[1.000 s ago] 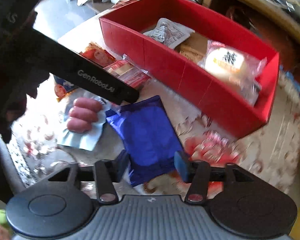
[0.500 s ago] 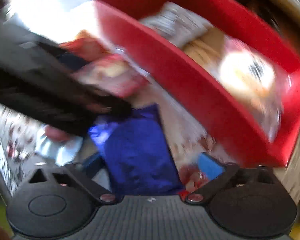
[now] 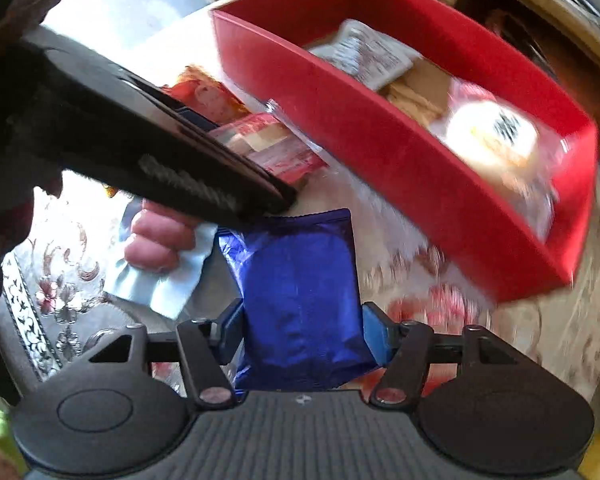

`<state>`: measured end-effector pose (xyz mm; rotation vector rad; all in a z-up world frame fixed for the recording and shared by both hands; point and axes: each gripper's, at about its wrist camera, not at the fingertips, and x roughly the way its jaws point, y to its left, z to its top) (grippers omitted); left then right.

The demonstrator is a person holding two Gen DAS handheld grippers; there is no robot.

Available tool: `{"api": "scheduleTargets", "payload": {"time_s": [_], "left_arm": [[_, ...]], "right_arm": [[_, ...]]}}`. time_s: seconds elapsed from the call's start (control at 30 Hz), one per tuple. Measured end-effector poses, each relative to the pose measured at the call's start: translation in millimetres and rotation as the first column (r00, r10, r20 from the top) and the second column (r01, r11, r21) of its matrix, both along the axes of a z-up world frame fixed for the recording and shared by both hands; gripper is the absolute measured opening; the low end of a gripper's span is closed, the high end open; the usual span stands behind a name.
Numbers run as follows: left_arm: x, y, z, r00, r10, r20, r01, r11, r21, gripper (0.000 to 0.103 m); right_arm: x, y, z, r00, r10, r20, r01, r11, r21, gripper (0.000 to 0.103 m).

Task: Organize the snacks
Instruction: 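Lift both held packets and carry them over the red box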

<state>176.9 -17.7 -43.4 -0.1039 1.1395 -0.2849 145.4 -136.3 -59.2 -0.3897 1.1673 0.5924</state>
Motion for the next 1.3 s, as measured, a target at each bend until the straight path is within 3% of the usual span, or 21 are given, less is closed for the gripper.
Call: {"api": "scheduleTargets", "payload": {"time_s": [0.2,0.47,0.63,1.3], "left_arm": [[-8.5,0.8,7.5,1.0,-0.009,0.022,0.009,1.0,-0.014,0.062],[-19.8,0.3,17.8,0.999,-0.013,0.042,0.014,0.999,-0.043,0.062],[-24.3,0.3,23.8,0.998,-0.003,0.059,0.007,0.999,-0.051,0.062],[-27.5,-13.1,53.4,0.986,-0.005,0.169,0.014,0.999,-0.052,0.062]], "right_arm": [[-19.3,-34.4,6.3,0.987,-0.16,-0.021,0.16,0.986,0.035,0.066],[-30.8,-62.4,27.9,0.944,-0.33,0.01,0.326,0.936,0.131,0.066],[-32.2,-60.6,46.0,0.927,-0.372,0.048,0.361,0.919,0.162,0.066],[-19.4,-60.8,69.7,0.873,-0.478,0.098,0.437,0.855,0.281,0.066]]}}
